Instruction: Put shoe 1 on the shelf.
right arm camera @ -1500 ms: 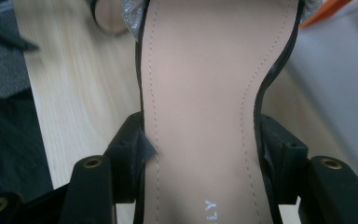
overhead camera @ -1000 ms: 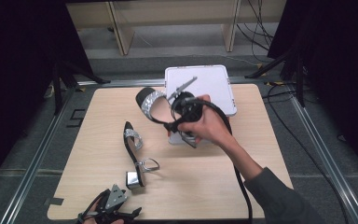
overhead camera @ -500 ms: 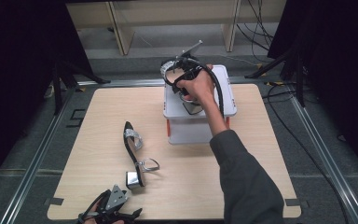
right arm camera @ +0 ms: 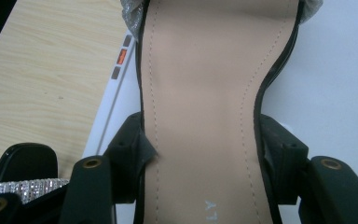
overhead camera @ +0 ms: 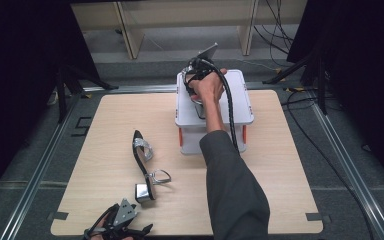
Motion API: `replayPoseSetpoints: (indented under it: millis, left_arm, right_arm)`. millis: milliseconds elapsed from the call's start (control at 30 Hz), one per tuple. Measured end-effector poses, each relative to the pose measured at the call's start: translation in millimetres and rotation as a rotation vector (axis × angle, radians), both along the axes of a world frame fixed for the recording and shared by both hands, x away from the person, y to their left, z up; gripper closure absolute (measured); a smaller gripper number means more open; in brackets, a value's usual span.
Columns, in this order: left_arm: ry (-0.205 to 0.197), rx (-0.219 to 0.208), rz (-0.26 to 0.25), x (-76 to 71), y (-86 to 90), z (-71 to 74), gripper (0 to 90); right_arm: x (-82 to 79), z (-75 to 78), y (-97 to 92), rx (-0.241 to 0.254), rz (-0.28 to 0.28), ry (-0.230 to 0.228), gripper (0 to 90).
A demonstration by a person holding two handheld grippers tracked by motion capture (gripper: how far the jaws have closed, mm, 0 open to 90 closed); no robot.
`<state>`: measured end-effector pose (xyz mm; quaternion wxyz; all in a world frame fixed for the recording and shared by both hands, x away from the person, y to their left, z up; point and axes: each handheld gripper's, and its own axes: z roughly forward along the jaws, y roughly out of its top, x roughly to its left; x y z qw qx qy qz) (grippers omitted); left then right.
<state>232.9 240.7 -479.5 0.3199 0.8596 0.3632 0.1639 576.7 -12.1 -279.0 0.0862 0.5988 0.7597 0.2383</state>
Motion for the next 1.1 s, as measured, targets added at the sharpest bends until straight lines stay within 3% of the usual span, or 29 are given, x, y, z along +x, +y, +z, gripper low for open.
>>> replayPoseSetpoints:
  millis: [33, 133, 233, 267, 333, 367, 400, 533, 667, 800, 967, 1033, 1100]
  left_arm:
    - [0.003, -0.005, -0.001, -0.3, -0.1, 0.2, 16.5]
    - [-0.002, -0.002, -0.003, -0.3, -0.8, 0.0, 16.5]
    - [0.006, -0.002, -0.005, -0.6, -1.1, -0.4, 16.5]
    - [0.006, -0.001, -0.006, -0.8, -1.1, -0.6, 16.5]
    - [0.004, 0.001, -0.007, -0.4, -1.0, -0.2, 16.5]
    - [0.004, 0.0, -0.006, -0.4, -1.1, -0.2, 16.5]
    - [0.005, 0.0, -0.006, -0.4, -1.1, -0.3, 16.5]
    - [0.001, -0.019, 0.011, -0.3, -1.6, -0.6, 16.5]
    - [0.004, -0.004, -0.002, -0.8, -0.3, -0.3, 16.5]
    - [0.004, -0.004, -0.006, 0.0, 0.4, 0.3, 16.5]
    - [-0.002, -0.013, 0.017, 1.3, 1.5, 0.1, 16.5]
    - [0.004, -0.008, 0.016, 0.8, 2.4, 0.5, 16.5]
    - [-0.004, -0.008, 0.029, 1.8, 2.7, 0.2, 16.5]
  right_arm:
    - [1.3, -2.1, 0.2, -0.002, 0.002, -0.009, 42.4]
    - [3.6, -6.9, 3.2, 0.012, -0.034, 0.02, 42.1]
    - [6.0, -8.6, 2.1, -0.01, -0.063, -0.007, 40.1]
    - [5.5, -9.8, 1.9, 0.021, -0.097, -0.014, 36.7]
    - [7.1, -13.7, -0.6, 0.075, -0.108, 0.002, 29.1]
    - [7.7, -13.8, -3.8, 0.114, -0.096, -0.04, 28.3]
    - [7.0, -11.6, -3.7, 0.141, -0.13, -0.038, 26.9]
    - [3.8, 4.2, -6.2, 0.191, -0.133, -0.064, 22.9]
    - [0.3, 19.7, -12.6, 0.255, -0.088, -0.08, 24.0]
    - [-4.1, 34.2, -21.4, 0.254, -0.065, -0.118, 24.0]
    - [-12.6, 45.6, -41.2, 0.266, 0.042, -0.164, 24.3]
    - [-19.3, 48.4, -52.8, 0.247, 0.087, -0.195, 24.6]
    - [-29.9, 52.1, -64.3, 0.262, 0.125, -0.215, 25.3]
